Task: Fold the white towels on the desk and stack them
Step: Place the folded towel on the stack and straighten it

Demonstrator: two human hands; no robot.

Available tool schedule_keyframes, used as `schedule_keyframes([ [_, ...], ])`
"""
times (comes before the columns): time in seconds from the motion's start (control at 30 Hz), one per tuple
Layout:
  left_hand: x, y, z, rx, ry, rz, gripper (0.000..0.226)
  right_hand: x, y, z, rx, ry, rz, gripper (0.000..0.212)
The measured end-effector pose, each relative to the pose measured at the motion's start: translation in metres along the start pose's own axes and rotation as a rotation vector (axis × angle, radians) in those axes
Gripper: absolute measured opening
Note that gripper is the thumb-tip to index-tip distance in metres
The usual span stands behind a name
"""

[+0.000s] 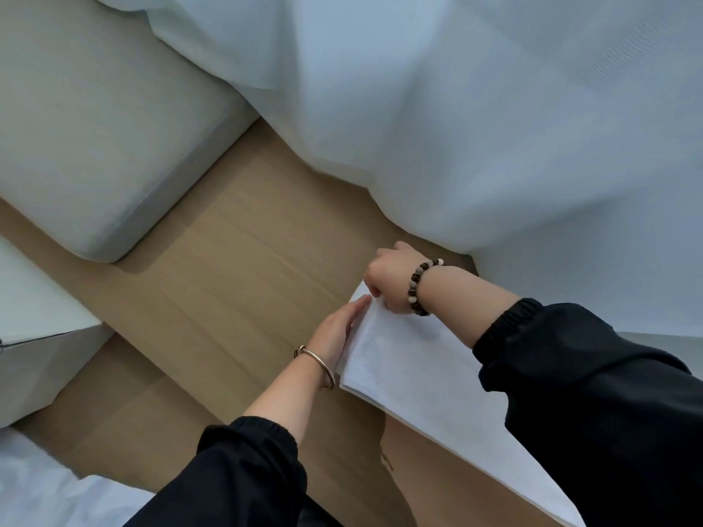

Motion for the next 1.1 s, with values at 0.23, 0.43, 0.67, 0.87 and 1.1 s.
schedule_keyframes([
  [0.23,-0.018,-0.025,0.021,0.298,-0.240,-0.300,0.011,-0.006,0.003,0.012,-0.035,-0.072,0.033,0.018],
  [0.43,-0.028,-0.028,0.017,0.605,-0.255,-0.297,0.026,-0.007,-0.005,0.007,-0.002,-0.043,-0.086,0.014],
  [0.67,-0.048,-0.051,0.012,1.131,-0.399,-0.446,0.036,-0.019,-0.062,0.003,0.287,-0.077,-0.383,0.055],
  [0.87,-0.046,-0.034,0.017,1.065,-0.374,-0.326,0.029,-0.037,-0.096,-0.044,0.918,-0.035,-0.523,0.038],
  [1.1,-0.037,-0.019,0.013,0.911,-0.325,-0.201,0.051,-0.031,-0.089,-0.064,1.095,0.096,-0.481,0.045],
])
Point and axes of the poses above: each hand's wrist, its own x-axis towards the middle knuckle, its own z-axis out of the back of the hand, y = z × x, the point moved 9 cm from there along x, towards the middle knuckle, and after that the axes turned 3 degrees about x, right-handed, at the moved point
